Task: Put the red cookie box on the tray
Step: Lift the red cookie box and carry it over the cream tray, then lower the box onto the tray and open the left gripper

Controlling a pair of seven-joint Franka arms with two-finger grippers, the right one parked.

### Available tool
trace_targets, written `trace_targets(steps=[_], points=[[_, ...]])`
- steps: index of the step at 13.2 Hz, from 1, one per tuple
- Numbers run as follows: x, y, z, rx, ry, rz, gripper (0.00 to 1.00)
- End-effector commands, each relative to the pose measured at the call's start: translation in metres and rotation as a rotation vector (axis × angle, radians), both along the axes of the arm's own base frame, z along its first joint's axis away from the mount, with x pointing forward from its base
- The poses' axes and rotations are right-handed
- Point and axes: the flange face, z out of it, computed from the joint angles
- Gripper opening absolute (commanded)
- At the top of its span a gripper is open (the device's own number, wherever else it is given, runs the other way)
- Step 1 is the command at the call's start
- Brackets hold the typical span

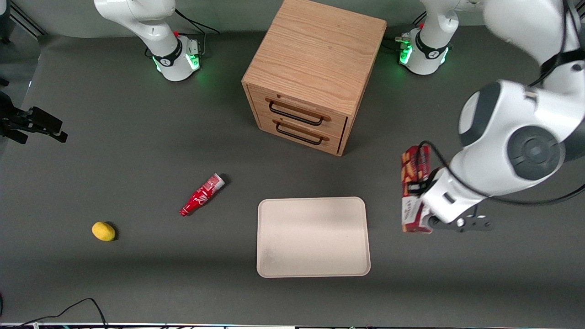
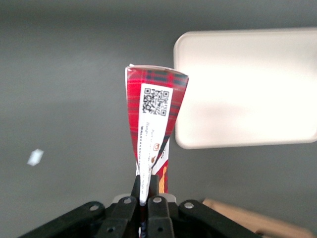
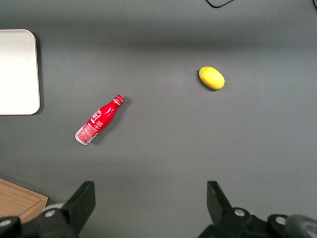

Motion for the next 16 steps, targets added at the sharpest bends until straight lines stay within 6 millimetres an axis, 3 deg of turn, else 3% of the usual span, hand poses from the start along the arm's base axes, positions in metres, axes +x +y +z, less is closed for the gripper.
trace_targets(steps=[1,4,7,15,16], points=[[0.016,-0.053,-0.042,-0.003,-0.066,0.071,0.00],[0.028,-0.087,-0.110,0.007,-0.126,0.049,0.00],[0.035,-0.093,-0.167,0.052,-0.154,0.021,0.00],[0.034,-0.110,-0.208,0.035,-0.180,0.038,0.00],[0.034,-0.110,-0.210,0.034,-0.181,0.037,0.09]])
